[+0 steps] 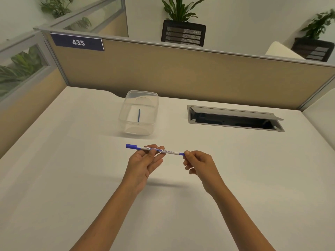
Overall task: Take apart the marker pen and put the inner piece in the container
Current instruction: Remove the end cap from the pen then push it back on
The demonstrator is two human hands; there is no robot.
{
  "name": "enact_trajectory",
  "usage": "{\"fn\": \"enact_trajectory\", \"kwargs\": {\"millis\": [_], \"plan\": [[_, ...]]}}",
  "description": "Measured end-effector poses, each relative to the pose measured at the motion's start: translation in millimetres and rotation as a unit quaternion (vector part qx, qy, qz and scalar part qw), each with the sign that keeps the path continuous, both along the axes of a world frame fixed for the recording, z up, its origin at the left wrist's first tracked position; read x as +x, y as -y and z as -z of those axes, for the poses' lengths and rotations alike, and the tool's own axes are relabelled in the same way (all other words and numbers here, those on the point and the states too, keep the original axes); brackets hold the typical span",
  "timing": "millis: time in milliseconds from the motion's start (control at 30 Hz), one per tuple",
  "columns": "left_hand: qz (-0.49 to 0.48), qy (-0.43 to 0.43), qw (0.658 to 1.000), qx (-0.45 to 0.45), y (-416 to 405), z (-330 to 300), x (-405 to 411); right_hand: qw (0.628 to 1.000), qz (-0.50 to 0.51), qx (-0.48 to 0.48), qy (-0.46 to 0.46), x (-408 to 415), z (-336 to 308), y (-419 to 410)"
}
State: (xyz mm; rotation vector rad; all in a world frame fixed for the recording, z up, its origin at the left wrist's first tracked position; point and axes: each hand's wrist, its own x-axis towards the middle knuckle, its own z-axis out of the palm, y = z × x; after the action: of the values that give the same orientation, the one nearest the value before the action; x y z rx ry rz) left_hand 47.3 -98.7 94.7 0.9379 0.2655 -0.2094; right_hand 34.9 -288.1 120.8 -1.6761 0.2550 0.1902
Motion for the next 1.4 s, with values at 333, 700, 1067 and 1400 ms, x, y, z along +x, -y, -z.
{"fn": "enact_trajectory", "kwargs": {"millis": [333, 700, 1067, 1400], "plan": [[-0.032, 0.008, 0.999, 0.014, 7.2, -20.8, -8.0, 0.997, -0.036, 0.021, 0.059, -6.8, -12.1, 4.0], [-0.045, 0.012, 0.999, 0.024, 9.7, -35.4, -15.5, 0.983, -0.034, -0.089, 0.157, -12.7, -19.6, 2.1], [-0.049, 0.057, 0.997, 0.027, 10.0, -40.9, -19.4, 0.988, -0.017, -0.046, 0.148, -20.0, -20.6, 0.5], [-0.055, -0.009, 0.998, -0.012, 17.4, -38.8, -23.4, 0.809, -0.053, -0.381, 0.445, -20.5, -23.4, 3.3]]}}
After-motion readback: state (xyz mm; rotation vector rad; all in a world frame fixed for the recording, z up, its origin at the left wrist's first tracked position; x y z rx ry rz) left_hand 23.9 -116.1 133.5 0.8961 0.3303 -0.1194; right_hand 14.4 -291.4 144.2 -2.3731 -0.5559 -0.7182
